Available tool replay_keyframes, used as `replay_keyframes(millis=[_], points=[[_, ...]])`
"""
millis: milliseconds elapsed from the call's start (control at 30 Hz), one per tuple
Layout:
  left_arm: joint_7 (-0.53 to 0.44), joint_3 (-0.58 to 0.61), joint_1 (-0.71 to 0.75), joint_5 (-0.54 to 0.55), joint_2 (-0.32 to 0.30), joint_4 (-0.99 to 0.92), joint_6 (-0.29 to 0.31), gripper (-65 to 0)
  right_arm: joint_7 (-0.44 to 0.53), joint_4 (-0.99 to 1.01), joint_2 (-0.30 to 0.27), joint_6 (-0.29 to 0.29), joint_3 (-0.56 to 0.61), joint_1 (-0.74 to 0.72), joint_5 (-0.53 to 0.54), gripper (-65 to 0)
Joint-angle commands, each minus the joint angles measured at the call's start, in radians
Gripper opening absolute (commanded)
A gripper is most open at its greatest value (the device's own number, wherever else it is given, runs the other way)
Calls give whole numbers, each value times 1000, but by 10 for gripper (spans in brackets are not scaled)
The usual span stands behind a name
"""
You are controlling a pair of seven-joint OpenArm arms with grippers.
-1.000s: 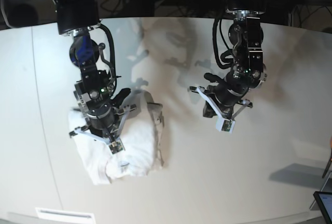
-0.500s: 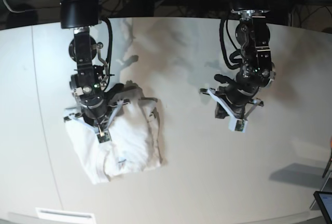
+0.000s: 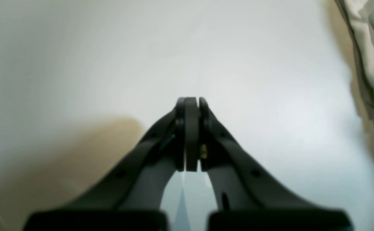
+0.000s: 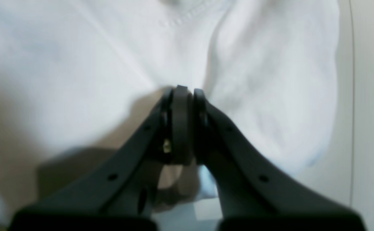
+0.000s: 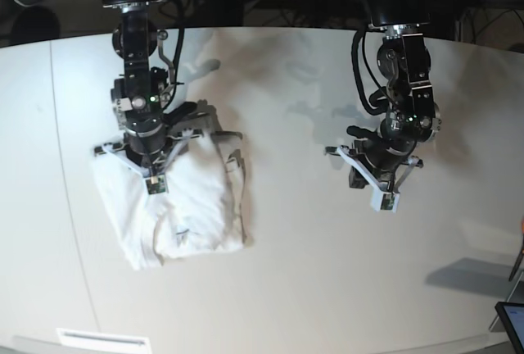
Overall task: Fold the T-shirt properly
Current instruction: 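Press the right gripper along the shirt's collar edge to flatten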
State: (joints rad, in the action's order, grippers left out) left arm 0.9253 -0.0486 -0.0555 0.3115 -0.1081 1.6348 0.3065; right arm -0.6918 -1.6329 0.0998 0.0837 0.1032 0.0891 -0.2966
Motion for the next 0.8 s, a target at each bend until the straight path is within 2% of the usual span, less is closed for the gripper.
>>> replay_keyframes(millis=[0, 133, 300, 500, 633, 767], points=[[-24, 0, -17, 7, -6, 12, 1, -650, -38, -19, 7, 17, 25, 18, 18, -617], [-24, 3, -36, 10, -6, 14, 1, -650, -62, -54, 8, 12, 100, 47, 18, -618], [-24, -7, -36, 7, -6, 14, 1, -650, -64, -82, 8, -52, 174, 61, 18, -620], [-24, -7, -34, 7, -6, 14, 1, -650, -59, -83, 8, -63, 234, 108, 18, -620], [-24, -7, -36, 7, -6, 14, 1, -650, -56, -108, 8, -91, 238, 134, 18, -620], [-24, -7, -36, 7, -6, 14, 1, -650, -61, -172, 2, -91, 234, 145, 17, -620]])
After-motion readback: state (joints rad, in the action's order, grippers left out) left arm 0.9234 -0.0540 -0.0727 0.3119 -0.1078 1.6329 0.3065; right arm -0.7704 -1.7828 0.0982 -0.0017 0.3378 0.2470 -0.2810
